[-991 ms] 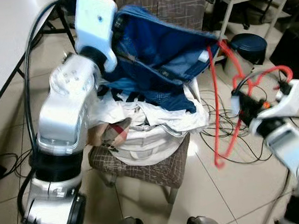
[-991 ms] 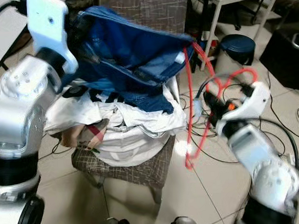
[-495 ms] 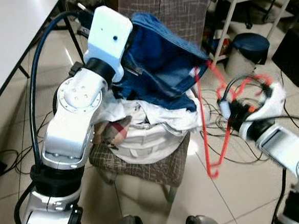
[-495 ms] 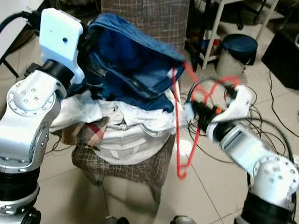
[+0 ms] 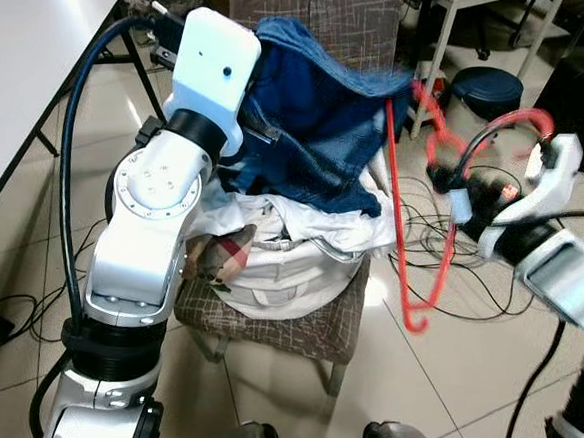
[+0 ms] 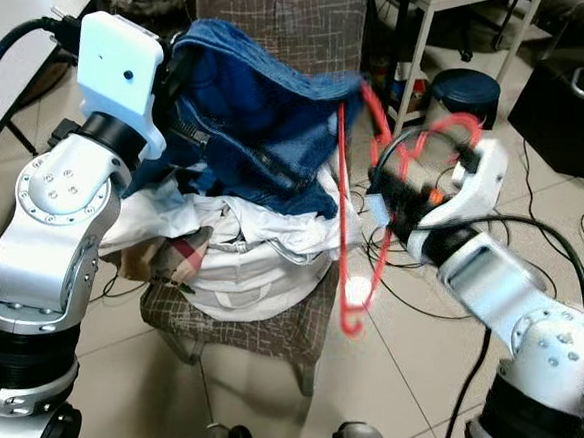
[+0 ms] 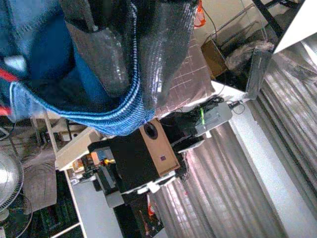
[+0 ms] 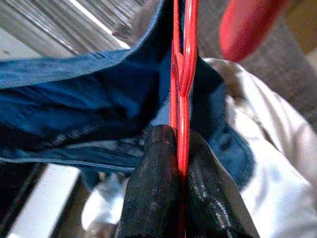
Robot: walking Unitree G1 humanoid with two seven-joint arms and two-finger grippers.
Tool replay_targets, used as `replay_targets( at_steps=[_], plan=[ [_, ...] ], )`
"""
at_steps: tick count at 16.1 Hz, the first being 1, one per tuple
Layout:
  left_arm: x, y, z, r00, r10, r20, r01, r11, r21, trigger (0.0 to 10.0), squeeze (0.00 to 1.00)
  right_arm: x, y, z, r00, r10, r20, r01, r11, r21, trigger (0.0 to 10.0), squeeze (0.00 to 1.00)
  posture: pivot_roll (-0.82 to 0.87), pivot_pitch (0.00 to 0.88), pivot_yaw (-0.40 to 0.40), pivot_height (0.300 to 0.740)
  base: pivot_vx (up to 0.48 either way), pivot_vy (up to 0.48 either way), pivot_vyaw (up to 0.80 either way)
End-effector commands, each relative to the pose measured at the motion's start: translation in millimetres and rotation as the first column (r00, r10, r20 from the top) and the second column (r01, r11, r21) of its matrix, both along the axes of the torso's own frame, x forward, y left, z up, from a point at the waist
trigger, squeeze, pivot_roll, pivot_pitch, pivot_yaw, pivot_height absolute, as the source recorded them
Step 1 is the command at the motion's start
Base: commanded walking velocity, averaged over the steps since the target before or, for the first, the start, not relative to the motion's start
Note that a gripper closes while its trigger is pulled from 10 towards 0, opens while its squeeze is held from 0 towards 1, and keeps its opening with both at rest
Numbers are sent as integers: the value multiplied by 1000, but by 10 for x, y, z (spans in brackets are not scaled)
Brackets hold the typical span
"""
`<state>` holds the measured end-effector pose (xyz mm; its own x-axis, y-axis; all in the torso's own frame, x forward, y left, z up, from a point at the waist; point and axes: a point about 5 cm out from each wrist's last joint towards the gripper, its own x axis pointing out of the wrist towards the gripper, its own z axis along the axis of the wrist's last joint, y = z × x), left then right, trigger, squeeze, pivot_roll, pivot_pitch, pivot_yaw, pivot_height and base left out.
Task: Hang hanger
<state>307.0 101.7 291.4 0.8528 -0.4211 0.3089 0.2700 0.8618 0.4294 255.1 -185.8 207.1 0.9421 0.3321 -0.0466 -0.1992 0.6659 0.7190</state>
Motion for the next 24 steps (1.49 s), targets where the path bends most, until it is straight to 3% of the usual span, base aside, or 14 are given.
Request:
replay_targets(
  at_steps=[1, 6, 9, 12, 18, 20, 23, 24],
  plan=[
    [-25, -40, 44, 999, -22, 32, 21, 1000, 16, 0, 0, 20, -36, -25, 1000, -18, -15, 18, 999, 51, 10000, 0, -111, 62, 42, 740, 0, 0, 0],
    [-33, -35, 25, 999, -18, 34, 17, 1000, 20, 0, 0, -4, 77, -243, 988, 88, -129, -82, 996, 44, 10000, 0, -102, 66, 29, 740, 0, 0, 0],
    [-50, -82, 20, 998, -57, 32, 57, 998, 21, 0, 0, 11, 137, -219, 984, 141, -107, -130, 986, 99, 10000, 0, -104, 69, 29, 740, 0, 0, 0],
    [-60, -119, 17, 996, -86, 33, 86, 996, 28, 0, 0, -25, 218, -261, 971, 204, -123, -193, 977, 90, 10000, 0, -108, 72, 32, 740, 0, 0, 0],
    [-122, -175, 12, 986, -166, 21, 166, 986, 35, 0, 0, 110, 139, -262, 977, 177, -119, -160, 978, 137, 10000, 0, -100, 78, 34, 740, 0, 0, 0],
    [-145, -149, -6, 986, -166, 17, 165, 985, 51, 0, 0, 199, 62, -240, 984, 130, -119, -116, 986, 119, 10000, 0, -95, 81, 29, 740, 0, 0, 0],
    [-165, -79, -85, 991, -134, -5, 134, 988, 81, 0, 0, 381, -237, -131, 990, -96, -105, 107, 988, 112, 10000, 0, -88, 85, 16, 740, 0, 0, 0],
    [-168, -93, -133, 991, -133, -17, 134, 986, 97, 0, 0, 476, -381, -37, 974, -214, -80, 226, 957, 183, 10000, 0, -94, 86, 20, 740, 0, 0, 0]
  ],
)
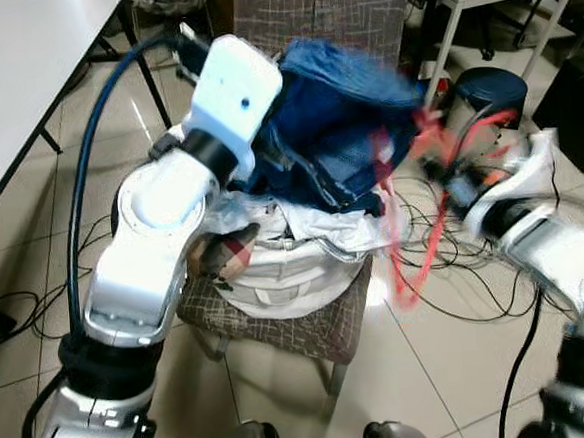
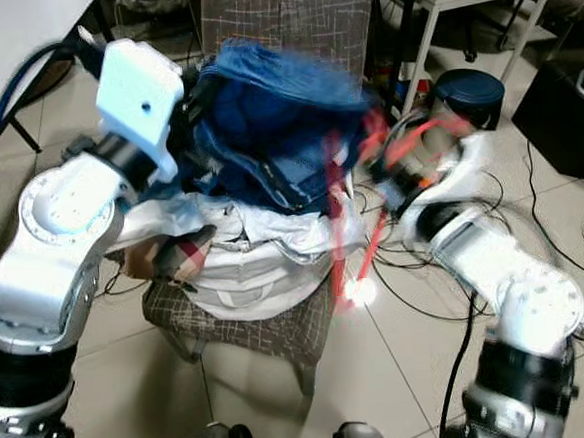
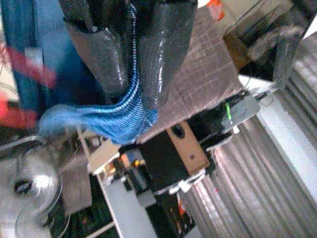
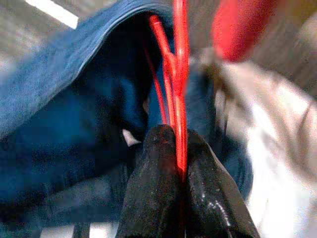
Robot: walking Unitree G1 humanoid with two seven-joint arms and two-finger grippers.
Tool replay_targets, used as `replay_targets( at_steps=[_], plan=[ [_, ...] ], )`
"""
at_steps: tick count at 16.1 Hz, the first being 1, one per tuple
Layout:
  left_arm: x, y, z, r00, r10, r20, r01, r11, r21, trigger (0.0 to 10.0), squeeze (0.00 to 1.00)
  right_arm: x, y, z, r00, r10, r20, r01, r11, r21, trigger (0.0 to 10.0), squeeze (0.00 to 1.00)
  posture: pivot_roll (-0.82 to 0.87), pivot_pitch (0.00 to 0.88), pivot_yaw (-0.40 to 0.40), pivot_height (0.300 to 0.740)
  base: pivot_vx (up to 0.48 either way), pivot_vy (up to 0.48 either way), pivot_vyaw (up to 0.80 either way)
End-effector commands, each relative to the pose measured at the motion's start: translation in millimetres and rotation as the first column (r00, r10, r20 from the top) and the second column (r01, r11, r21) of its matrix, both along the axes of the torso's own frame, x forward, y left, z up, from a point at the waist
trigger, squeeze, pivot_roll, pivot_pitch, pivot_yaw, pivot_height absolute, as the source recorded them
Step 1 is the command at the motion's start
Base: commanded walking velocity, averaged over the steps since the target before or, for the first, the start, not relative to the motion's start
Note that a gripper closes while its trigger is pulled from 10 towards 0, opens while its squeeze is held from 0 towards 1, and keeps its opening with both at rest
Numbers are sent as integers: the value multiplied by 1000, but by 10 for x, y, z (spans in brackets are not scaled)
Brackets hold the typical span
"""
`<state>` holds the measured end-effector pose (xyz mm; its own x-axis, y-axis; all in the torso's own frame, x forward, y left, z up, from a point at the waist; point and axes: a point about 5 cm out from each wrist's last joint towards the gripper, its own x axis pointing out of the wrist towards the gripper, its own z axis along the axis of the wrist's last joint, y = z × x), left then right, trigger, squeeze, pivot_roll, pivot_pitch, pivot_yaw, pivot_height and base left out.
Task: Hang hanger
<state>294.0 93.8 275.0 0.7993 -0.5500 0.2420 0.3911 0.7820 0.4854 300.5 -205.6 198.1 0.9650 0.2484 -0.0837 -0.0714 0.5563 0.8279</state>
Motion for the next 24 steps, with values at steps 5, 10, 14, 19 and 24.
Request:
replay_targets(
  at_steps=[5, 10, 14, 19, 24],
  plan=[
    [-94, -154, -93, 998, -68, 5, 67, 995, 79, 0, 0, 319, -251, 241, 950, -311, 4, 296, 907, 299, 10000, 0, -101, 94, 24, 740, 0, 0, 0],
    [-187, -322, -311, 987, -139, -84, 152, 972, 180, 431, 0, 674, 35, 351, 945, -318, -80, 313, 797, 516, 10000, 0, -83, 98, 8, 740, 0, 0, 0],
    [-276, -414, -347, 959, -240, -152, 265, 950, 168, 1059, 0, 788, 46, 412, 921, -370, -122, 371, 737, 565, 10000, 0, -84, 93, 7, 740, 0, 0, 0],
    [-411, -636, -39, 873, -445, -201, 423, 894, -145, 980, 0, 874, 201, 457, 911, -409, -48, 403, 861, 309, 10000, 0, -82, 87, 6, 740, 0, 0, 0],
    [-287, -571, 210, 865, -457, -207, 356, 850, -389, 627, 0, 857, 542, 446, 950, -309, 44, 307, 951, 50, 10000, 0, -83, 86, 7, 740, 0, 0, 0]
  ],
)
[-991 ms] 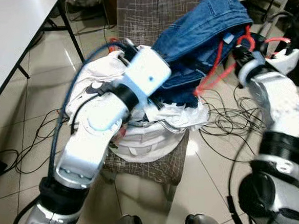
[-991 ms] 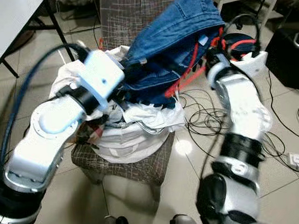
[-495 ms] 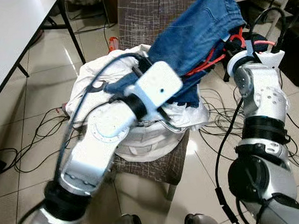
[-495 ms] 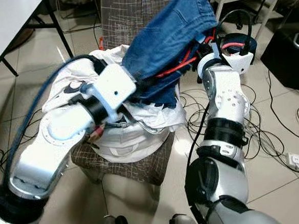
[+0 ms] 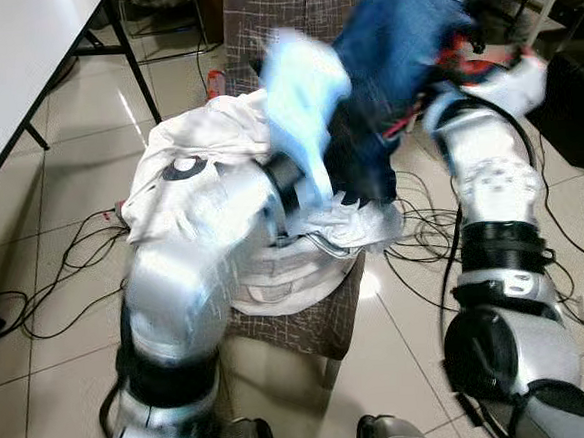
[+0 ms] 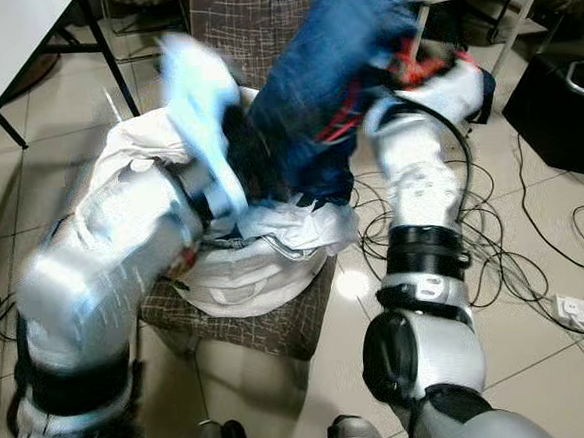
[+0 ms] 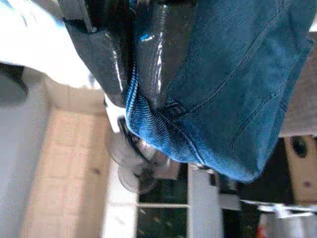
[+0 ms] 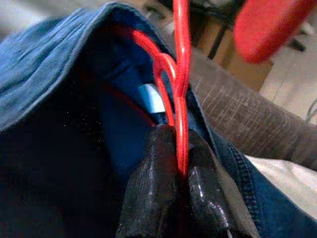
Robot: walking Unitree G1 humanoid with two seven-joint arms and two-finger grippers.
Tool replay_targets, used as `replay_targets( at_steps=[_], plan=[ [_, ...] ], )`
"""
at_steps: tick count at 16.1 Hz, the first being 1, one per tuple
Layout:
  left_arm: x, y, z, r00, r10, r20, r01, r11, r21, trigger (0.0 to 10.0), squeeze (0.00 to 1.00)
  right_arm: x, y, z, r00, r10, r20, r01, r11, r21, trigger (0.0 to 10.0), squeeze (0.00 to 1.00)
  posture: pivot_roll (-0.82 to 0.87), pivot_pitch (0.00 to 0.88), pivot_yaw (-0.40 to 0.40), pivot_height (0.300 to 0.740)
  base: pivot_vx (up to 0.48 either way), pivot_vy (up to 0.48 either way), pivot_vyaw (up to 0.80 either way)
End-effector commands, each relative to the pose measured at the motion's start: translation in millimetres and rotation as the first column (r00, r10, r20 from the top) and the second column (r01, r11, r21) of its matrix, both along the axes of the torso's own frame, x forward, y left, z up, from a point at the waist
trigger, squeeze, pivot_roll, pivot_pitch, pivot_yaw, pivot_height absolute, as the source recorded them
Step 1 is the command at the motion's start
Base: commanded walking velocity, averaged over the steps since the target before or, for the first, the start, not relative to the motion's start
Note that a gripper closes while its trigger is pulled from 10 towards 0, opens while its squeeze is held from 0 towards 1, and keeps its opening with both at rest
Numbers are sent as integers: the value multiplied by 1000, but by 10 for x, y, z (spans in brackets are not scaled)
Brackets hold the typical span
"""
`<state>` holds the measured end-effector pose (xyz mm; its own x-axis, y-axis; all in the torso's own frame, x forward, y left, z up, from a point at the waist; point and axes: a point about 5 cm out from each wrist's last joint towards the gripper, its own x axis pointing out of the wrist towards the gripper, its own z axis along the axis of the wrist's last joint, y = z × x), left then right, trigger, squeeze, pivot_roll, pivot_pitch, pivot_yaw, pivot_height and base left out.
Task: Hang hanger
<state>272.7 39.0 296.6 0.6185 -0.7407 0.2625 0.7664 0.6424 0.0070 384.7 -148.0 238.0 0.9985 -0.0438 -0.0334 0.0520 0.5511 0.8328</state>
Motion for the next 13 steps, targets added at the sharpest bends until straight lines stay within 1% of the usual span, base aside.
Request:
replay_targets(
  at_steps=[1, 2, 3, 4, 5, 6, 7, 8, 9, 10, 11, 12, 13],
  plan=[
    [14, 27, 89, 999, -9, -31, 7, 997, -75, 0, 0, -38, 124, 9, 999, 52, 11, -51, 993, -104, 10000, 0, -90, 90, 8, 740, 0, 0, 0],
    [25, 36, 131, 999, -21, -36, 17, 995, -102, 0, 0, -62, 180, -9, 997, 79, 9, -77, 991, -106, 10000, 0, -92, 89, 9, 740, 0, 0, 0],
    [48, 58, 188, 999, -21, -37, 16, 992, -128, 1020, 0, -102, 255, -25, 993, 118, 6, -117, 987, -107, 10000, 0, -92, 89, 10, 740, 0, 0, 0],
    [112, 97, 210, 999, 31, -41, -36, 992, -123, 980, 0, -153, 309, -17, 987, 158, 11, -156, 981, -116, 10000, 0, -93, 90, 10, 740, 0, 0, 0],
    [225, 152, 182, 991, 128, -45, -131, 989, -70, 0, 0, -220, 336, 19, 981, 192, 31, -188, 977, -101, 10000, 0, -93, 90, 10, 740, 0, 0, 0],
    [351, 230, 134, 970, 234, -71, -236, 971, -27, 0, 0, -297, 332, 75, 973, 223, 59, -219, 974, -66, 10000, 0, -94, 89, 9, 740, 0, 0, 0],
    [450, 307, 114, 945, 307, -116, -313, 949, -37, 0, 0, -395, 330, 148, 957, 274, 98, -269, 961, -63, 10000, 0, -99, 88, 14, 740, 0, 0, 0],
    [481, 326, 107, 937, 320, -139, -328, 944, -41, 0, 0, -450, 344, 179, 942, 313, 116, -306, 949, -76, 10000, 0, -99, 88, 14, 740, 0, 0, 0],
    [526, 326, 110, 931, 329, -159, -340, 939, -48, 0, 0, -587, 395, 220, 899, 414, 141, -402, 909, -111, 10000, 0, -102, 88, 17, 740, 0, 0, 0],
    [531, 323, 112, 930, 331, -159, -342, 938, -49, 0, 0, -604, 400, 222, 894, 425, 142, -412, 904, -113, 10000, 0, -102, 88, 17, 740, 0, 0, 0],
    [552, 313, 103, 925, 342, -165, -353, 935, -42, 0, 0, -659, 401, 218, 884, 446, 137, -429, 893, -137, 10000, 0, -110, 87, 24, 740, 0, 0, 0],
    [576, 293, 78, 921, 352, -166, -361, 932, -26, 0, 0, -714, 382, 207, 879, 459, 126, -440, 885, -152, 10000, 0, -112, 88, 26, 740, 0, 0, 0],
    [591, 291, 26, 915, 367, -169, -371, 929, 9, 0, 0, -747, 344, 201, 883, 455, 115, -437, 886, -155, 10000, 0, -112, 88, 26, 740, 0, 0, 0]
  ],
)
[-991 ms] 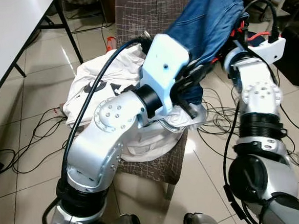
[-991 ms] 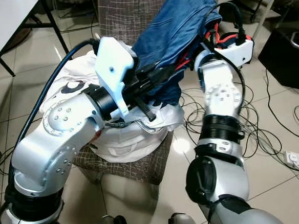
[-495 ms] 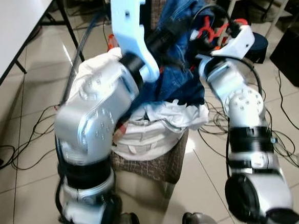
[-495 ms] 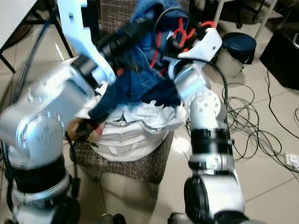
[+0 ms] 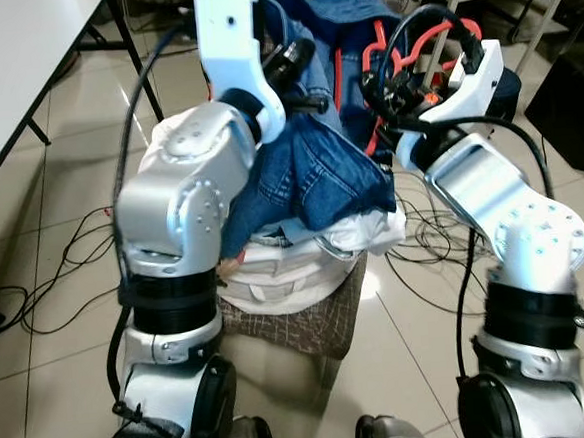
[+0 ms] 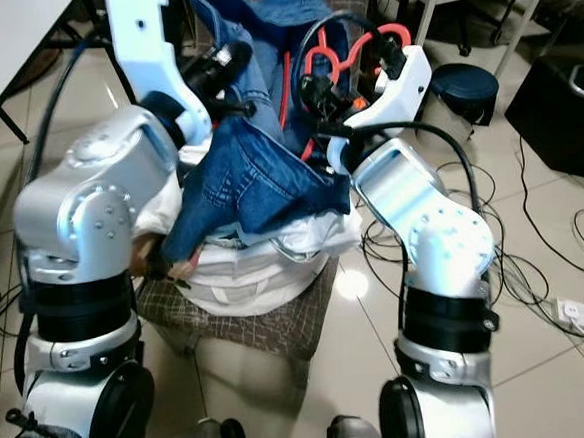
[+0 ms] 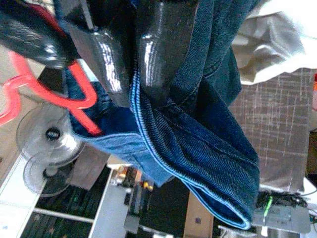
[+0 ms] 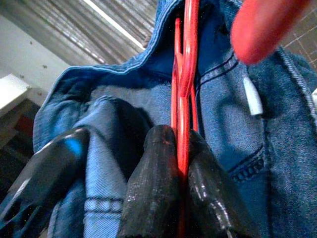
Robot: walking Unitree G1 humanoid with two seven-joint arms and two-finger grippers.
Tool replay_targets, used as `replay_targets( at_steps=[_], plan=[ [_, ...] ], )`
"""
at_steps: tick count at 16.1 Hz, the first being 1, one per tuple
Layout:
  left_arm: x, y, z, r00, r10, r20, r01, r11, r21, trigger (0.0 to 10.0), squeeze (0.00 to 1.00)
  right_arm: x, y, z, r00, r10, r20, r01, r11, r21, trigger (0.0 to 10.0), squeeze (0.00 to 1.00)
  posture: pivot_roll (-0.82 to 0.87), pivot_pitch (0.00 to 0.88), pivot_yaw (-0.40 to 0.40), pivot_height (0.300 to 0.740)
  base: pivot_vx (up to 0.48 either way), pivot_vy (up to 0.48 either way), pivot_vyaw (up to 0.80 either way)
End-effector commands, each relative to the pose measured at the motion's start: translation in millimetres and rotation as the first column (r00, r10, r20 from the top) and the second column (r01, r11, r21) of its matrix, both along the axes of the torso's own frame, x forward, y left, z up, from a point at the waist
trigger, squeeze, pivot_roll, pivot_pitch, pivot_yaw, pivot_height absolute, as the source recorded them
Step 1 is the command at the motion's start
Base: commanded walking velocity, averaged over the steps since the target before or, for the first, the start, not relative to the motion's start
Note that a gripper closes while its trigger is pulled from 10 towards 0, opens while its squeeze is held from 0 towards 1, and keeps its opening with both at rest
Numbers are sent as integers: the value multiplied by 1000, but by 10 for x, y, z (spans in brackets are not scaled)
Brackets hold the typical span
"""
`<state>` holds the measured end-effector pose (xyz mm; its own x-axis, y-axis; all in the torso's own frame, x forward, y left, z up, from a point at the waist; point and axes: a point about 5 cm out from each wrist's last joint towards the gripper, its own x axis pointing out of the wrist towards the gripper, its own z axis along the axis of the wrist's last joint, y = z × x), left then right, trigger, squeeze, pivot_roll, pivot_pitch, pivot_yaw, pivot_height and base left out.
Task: Hang hanger
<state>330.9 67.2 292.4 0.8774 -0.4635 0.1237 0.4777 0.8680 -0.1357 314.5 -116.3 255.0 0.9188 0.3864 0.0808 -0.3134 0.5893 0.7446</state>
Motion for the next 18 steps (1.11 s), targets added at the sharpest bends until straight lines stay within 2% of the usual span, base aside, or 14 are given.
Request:
replay_targets(
  at_steps=[1, 3, 4, 5, 6, 8, 10, 12, 15, 16, 17, 18],
  plan=[
    [15, 25, 39, 999, 36, 30, -37, 999, 32, 0, 0, -57, 10, 38, 1000, 25, 10, -25, 1000, -5, 10000, 0, -112, 88, 26, 740, 0, 0, 0],
    [35, 65, -58, 998, 67, 14, -68, 994, 90, 0, 0, -75, -21, 66, 1000, 24, 13, -24, 1000, -4, 10000, 0, -108, 87, 26, 740, 0, 0, 0],
    [55, 114, -175, 995, 102, -14, -98, 983, 156, 0, 0, -81, -43, 84, 1000, 22, 17, -21, 1000, -19, 10000, 0, -104, 87, 24, 740, 0, 0, 0],
    [71, 198, -317, 988, 146, -44, -132, 965, 226, 0, 0, -84, -86, 107, 1000, 11, 25, -10, 998, -60, 10000, 0, -104, 85, 23, 740, 0, 0, 0],
    [76, 238, -365, 984, 168, -50, -150, 955, 254, 0, 0, -85, -106, 116, 1000, 7, 27, -5, 997, -78, 10000, 0, -103, 86, 24, 740, 0, 0, 0],
    [107, 397, -538, 968, 244, -49, -213, 912, 351, 0, 0, -105, -173, 161, 999, 13, 37, -8, 992, -129, 10000, 0, -102, 86, 22, 740, 0, 0, 0],
    [138, 470, -596, 959, 280, -48, -242, 893, 379, 0, 0, -129, -191, 164, 999, 33, 36, -26, 985, -172, 10000, 0, -102, 86, 19, 740, 0, 0, 0],
    [195, 608, -663, 941, 336, -33, -289, 853, 435, 0, 0, -181, -219, 140, 999, 46, 23, -41, 980, -195, 10000, 0, -103, 87, 19, 740, 0, 0, 0],
    [203, 667, -750, 944, 329, -36, -276, 841, 466, 0, 0, -211, -272, 122, 999, 35, 13, -31, 979, -199, 10000, 0, -108, 87, 25, 740, 0, 0, 0],
    [190, 612, -728, 957, 289, -24, -247, 856, 453, 0, 0, -213, -279, 125, 999, 33, 14, -30, 979, -202, 10000, 0, -108, 87, 26, 740, 0, 0, 0],
    [170, 547, -695, 970, 244, -23, -212, 882, 421, 10000, 0, -213, -280, 126, 999, 34, 14, -30, 978, -204, 10000, 0, -108, 86, 25, 740, 0, 0, 0],
    [141, 457, -646, 982, 184, -31, -161, 917, 365, 10000, 639, -213, -283, 129, 999, 33, 14, -29, 978, -209, 10000, 0, -108, 85, 25, 740, 0, 0, 0]
  ],
)
